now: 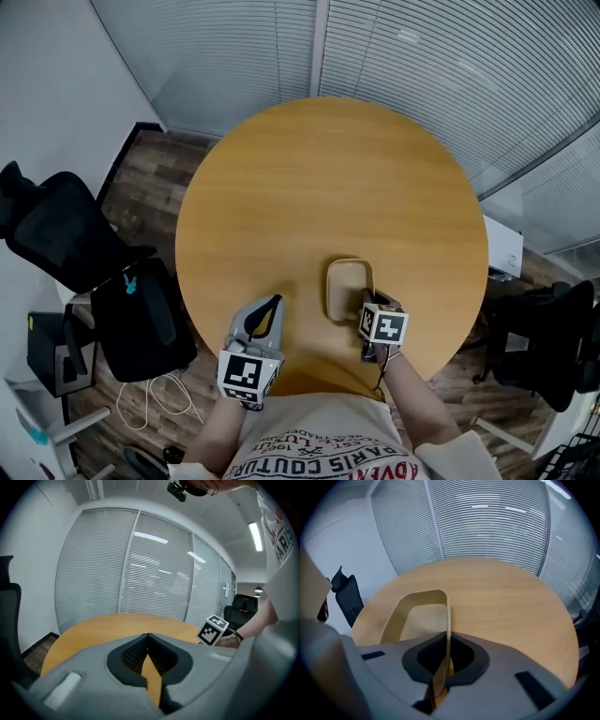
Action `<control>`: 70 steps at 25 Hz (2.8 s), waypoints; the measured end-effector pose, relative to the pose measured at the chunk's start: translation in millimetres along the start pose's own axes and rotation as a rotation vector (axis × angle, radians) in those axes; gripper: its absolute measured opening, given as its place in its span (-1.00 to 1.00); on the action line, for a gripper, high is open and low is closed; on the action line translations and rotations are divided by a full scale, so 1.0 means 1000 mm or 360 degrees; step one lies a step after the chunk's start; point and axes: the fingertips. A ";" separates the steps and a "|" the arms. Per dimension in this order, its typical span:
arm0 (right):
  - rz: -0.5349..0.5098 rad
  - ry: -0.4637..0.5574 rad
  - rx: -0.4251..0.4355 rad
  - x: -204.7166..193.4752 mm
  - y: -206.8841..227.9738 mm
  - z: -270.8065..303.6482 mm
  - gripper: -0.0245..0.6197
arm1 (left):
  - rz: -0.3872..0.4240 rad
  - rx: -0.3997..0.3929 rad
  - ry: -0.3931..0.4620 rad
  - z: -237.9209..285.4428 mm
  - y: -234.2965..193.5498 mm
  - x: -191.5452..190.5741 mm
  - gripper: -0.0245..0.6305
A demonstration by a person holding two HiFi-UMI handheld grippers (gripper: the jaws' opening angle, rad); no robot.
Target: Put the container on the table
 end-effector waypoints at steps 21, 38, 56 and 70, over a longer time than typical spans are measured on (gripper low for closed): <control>0.0058 0.0065 0.0068 0.008 -0.001 -0.008 -0.52 | 0.0021 -0.0046 0.0021 -0.001 0.011 0.014 -0.91; -0.0294 0.0814 0.0125 0.040 -0.018 -0.174 -0.90 | 0.0058 -0.0051 0.0132 -0.040 0.064 0.041 -0.91; -0.0942 0.1473 0.0219 0.006 -0.052 -0.334 -0.90 | 0.0164 0.0014 0.0314 -0.093 0.123 0.075 -0.91; -0.0826 0.1465 0.0239 0.012 -0.029 -0.337 -0.90 | 0.0175 0.0056 0.0335 -0.096 0.134 0.085 -0.91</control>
Point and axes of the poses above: the fingertips, and each gripper's own axes: z forward along the fingers, y to its right, x out of its top, and after that the axes turned 11 degrees about -y, right-handed
